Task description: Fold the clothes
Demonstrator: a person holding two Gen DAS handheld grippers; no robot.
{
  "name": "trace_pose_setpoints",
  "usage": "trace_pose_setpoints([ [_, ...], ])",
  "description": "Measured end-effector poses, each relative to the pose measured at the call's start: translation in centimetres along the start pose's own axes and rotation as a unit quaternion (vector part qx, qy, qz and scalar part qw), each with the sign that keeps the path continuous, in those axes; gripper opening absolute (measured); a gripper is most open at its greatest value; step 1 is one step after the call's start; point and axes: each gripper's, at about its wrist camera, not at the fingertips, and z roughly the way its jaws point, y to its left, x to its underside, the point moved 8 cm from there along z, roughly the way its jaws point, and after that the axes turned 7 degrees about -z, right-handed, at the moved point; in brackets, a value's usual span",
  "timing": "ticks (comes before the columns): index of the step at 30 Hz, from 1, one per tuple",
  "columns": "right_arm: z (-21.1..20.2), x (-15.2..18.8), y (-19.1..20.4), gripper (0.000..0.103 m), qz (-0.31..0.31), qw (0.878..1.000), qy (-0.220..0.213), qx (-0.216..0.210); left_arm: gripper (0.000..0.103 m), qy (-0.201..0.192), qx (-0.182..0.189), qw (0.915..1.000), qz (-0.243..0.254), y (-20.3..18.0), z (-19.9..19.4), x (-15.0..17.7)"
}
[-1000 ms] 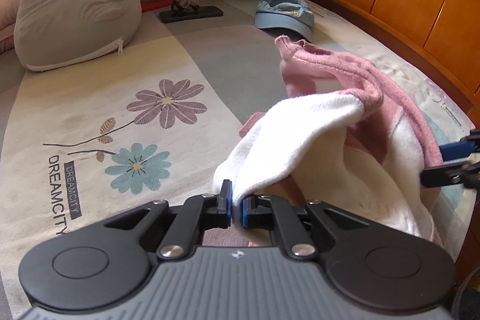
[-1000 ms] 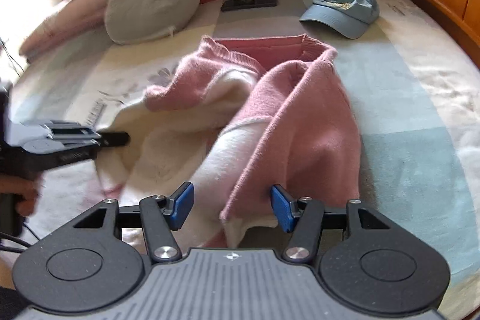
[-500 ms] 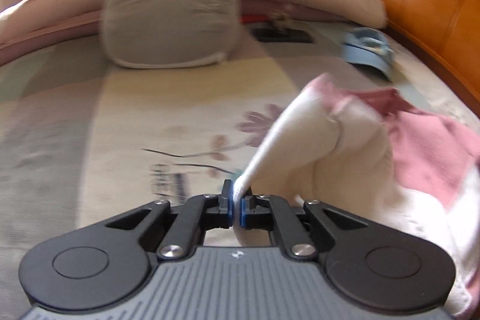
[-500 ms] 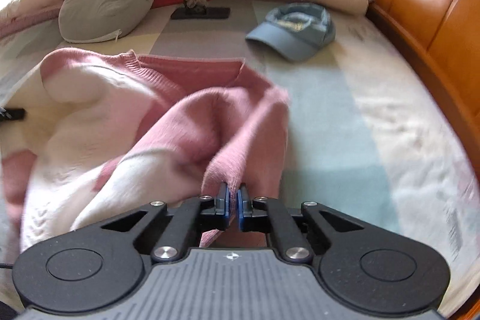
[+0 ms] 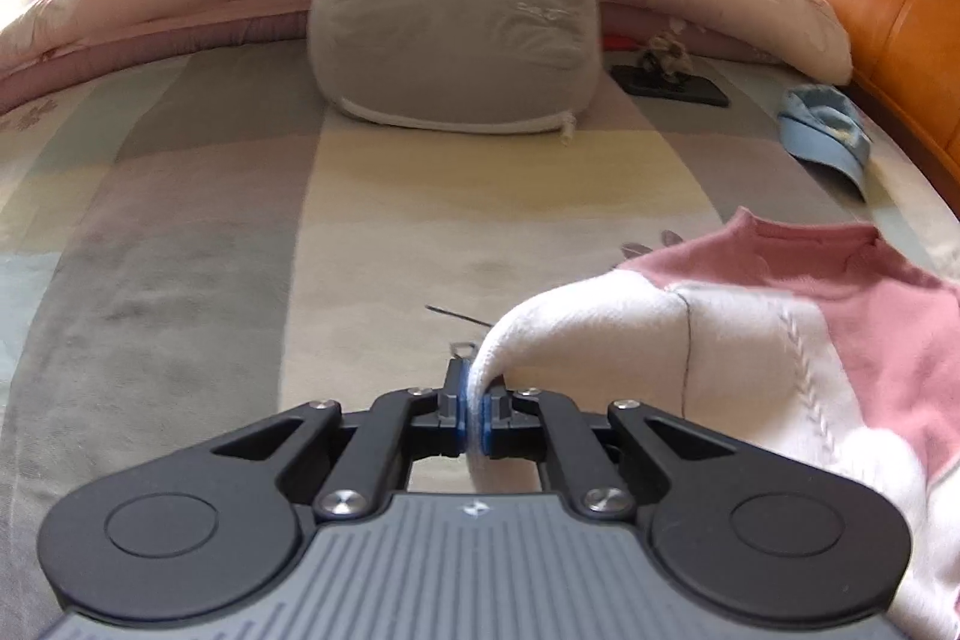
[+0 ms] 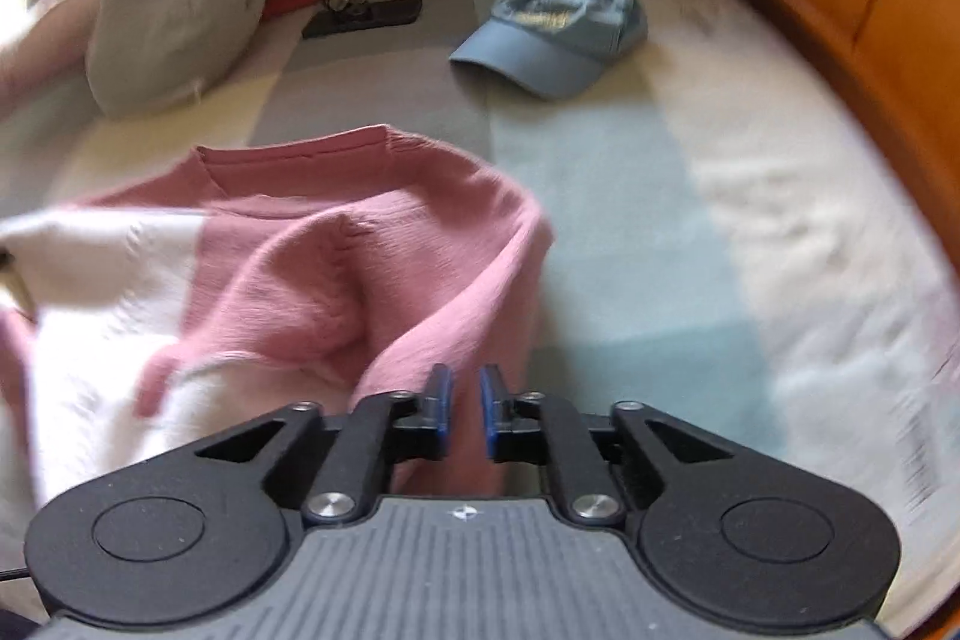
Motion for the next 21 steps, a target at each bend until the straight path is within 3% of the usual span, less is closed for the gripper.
trace_pose_setpoints([
  [2, 0.1, 0.8, 0.4, 0.036, 0.022, 1.000, 0.000, -0.017, 0.004, 0.008, 0.000, 0.9998, -0.016, 1.4, 0.7, -1.0],
  [6, 0.7, 2.0, 1.3, 0.039, 0.039, 0.999, 0.003, -0.024, 0.004, 0.027, -0.012, 0.9992, -0.026, 3.4, 3.3, -2.7],
  [8, 1.0, 2.4, 1.7, 0.045, 0.049, 0.998, 0.005, -0.027, 0.008, 0.040, -0.007, 0.9988, -0.028, 3.8, 4.6, -3.0],
  [9, 1.2, 2.7, 1.8, 0.052, 0.053, 0.998, 0.006, -0.027, 0.008, 0.044, -0.007, 0.9988, -0.022, 3.5, 5.0, -2.8],
  [13, 1.4, 3.6, 1.9, 0.067, 0.065, 0.998, 0.007, -0.011, 0.010, 0.036, -0.009, 0.9990, 0.025, 1.8, 4.2, -1.3],
  [18, 0.9, 5.0, 1.5, 0.077, 0.091, 0.996, 0.006, -0.017, 0.035, 0.049, 0.032, 0.9980, -0.027, 2.0, 0.7, 1.9],
  [21, 1.0, 4.9, 2.1, 0.077, 0.089, 0.996, 0.004, -0.029, 0.039, 0.067, 0.069, 0.9937, -0.057, 1.3, -0.8, 4.9],
])
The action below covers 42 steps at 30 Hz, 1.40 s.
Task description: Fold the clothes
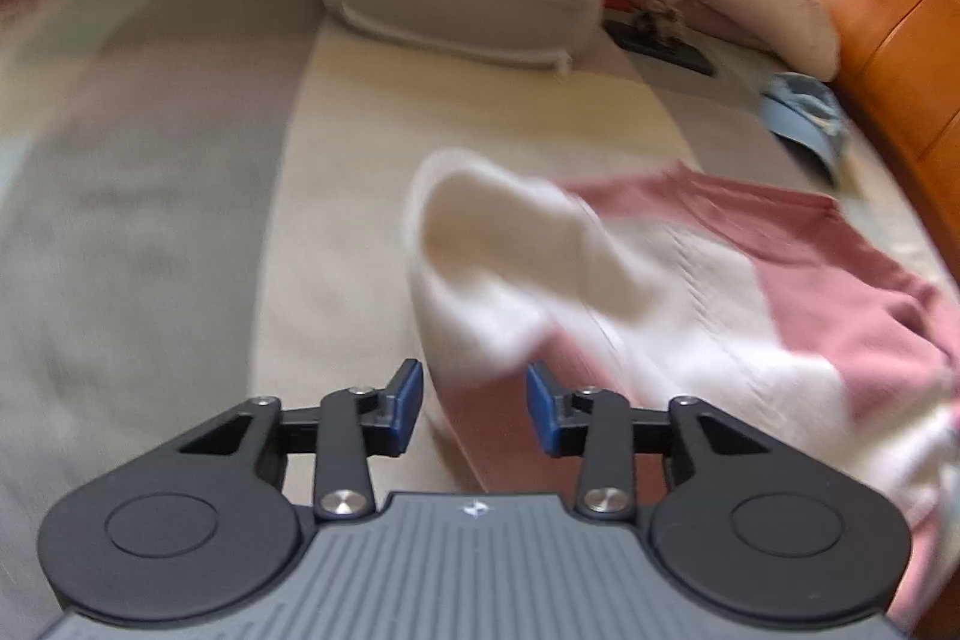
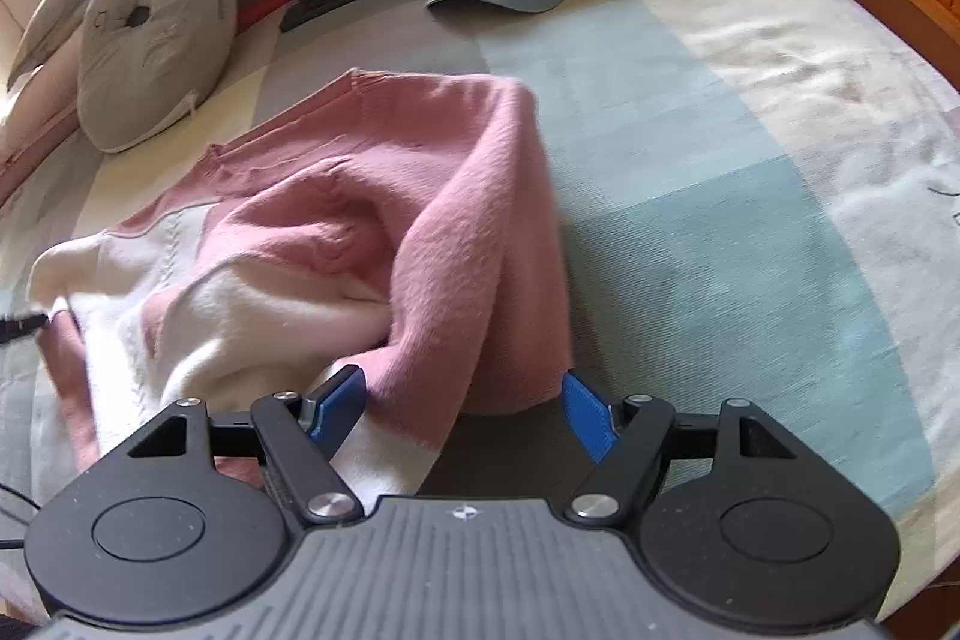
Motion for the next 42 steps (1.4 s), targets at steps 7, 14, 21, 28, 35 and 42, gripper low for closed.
trace_pose_setpoints([
  [7, 0.3, -1.4, 2.7, 0.078, -0.041, 0.999, -0.014, -0.026, 0.040, 0.031, 0.073, 0.9895, -0.121, 0.5, 0.4, 7.1],
  [14, -0.8, -3.0, 4.6, 0.079, -0.065, 0.995, -0.045, -0.053, 0.040, 0.006, 0.155, 0.9667, -0.204, 0.8, 2.4, 5.9],
  [21, -1.7, -3.1, 5.7, 0.082, -0.085, 0.993, -0.061, -0.055, 0.040, 0.052, 0.221, 0.9437, -0.241, -1.1, 2.1, 9.8],
  [28, -0.7, -1.8, 5.2, 0.082, -0.062, 0.995, -0.046, -0.061, 0.009, 0.051, 0.239, 0.9312, -0.271, -1.4, 4.6, 10.3],
  [35, -1.5, -1.6, 5.0, 0.082, -0.062, 0.995, -0.056, -0.053, 0.004, 0.043, 0.185, 0.9559, -0.224, -2.0, 3.4, 9.4],
  [42, -1.9, -1.7, 4.8, 0.082, -0.065, 0.995, -0.063, -0.049, 0.004, 0.021, 0.059, 0.9858, -0.156, 3.4, 0.3, 4.8],
])
